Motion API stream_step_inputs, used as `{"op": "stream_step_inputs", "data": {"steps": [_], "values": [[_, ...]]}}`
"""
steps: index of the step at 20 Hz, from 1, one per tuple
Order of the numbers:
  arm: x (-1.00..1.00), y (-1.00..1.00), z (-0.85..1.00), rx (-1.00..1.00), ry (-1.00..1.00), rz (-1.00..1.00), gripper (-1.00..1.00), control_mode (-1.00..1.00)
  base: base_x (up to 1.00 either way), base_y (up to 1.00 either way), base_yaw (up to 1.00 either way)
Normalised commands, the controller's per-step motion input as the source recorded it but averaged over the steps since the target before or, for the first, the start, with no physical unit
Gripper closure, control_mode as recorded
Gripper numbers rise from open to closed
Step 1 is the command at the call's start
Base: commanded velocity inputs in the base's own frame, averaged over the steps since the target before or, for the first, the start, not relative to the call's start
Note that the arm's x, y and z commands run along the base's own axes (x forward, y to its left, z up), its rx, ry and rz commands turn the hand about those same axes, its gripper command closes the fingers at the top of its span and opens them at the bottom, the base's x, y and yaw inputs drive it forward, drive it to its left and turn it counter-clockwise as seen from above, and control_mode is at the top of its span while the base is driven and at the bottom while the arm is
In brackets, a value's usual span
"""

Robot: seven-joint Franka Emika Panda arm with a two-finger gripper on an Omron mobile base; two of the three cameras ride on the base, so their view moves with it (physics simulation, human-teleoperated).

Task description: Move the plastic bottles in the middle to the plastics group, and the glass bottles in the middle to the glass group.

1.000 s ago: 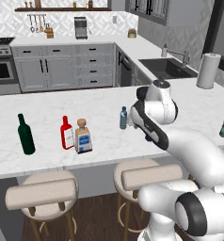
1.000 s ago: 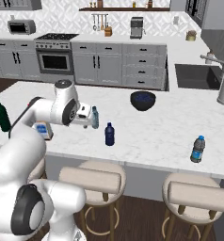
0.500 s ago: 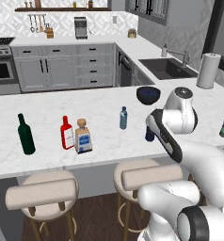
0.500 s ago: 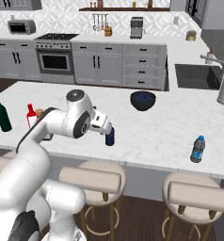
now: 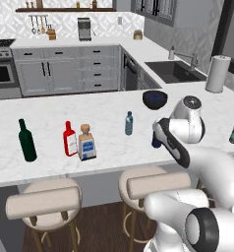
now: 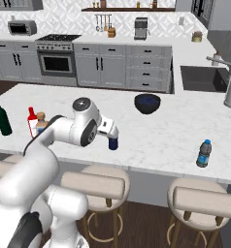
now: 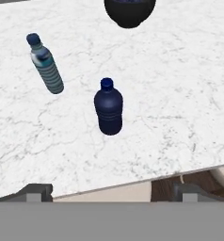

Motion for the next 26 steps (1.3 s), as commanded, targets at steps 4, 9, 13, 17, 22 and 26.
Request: {"op": "stream_step_inputs", "data": {"steps": [4,9,13,17,22,26], "values": [[0.24,0.00,-0.01,0.00,0.00,0.00,-1.00,-1.00,0.00,0.00,0.00],[0.23,-0.06,-0.16,0.00,0.01,0.00,-1.00,-1.00,0.00,0.00,0.00],[0.15,-0.05,-0.32,0.00,0.03,0.00,-1.00,-1.00,0.00,0.00,0.00],[0.18,-0.03,-0.26,0.00,0.01,0.00,-1.00,-1.00,0.00,0.00,0.00],[0.17,0.00,-0.02,0.00,0.00,0.00,-1.00,-1.00,0.00,0.00,0.00],[0.13,0.00,0.00,0.00,0.00,0.00,-1.00,-1.00,0.00,0.00,0.00]]}}
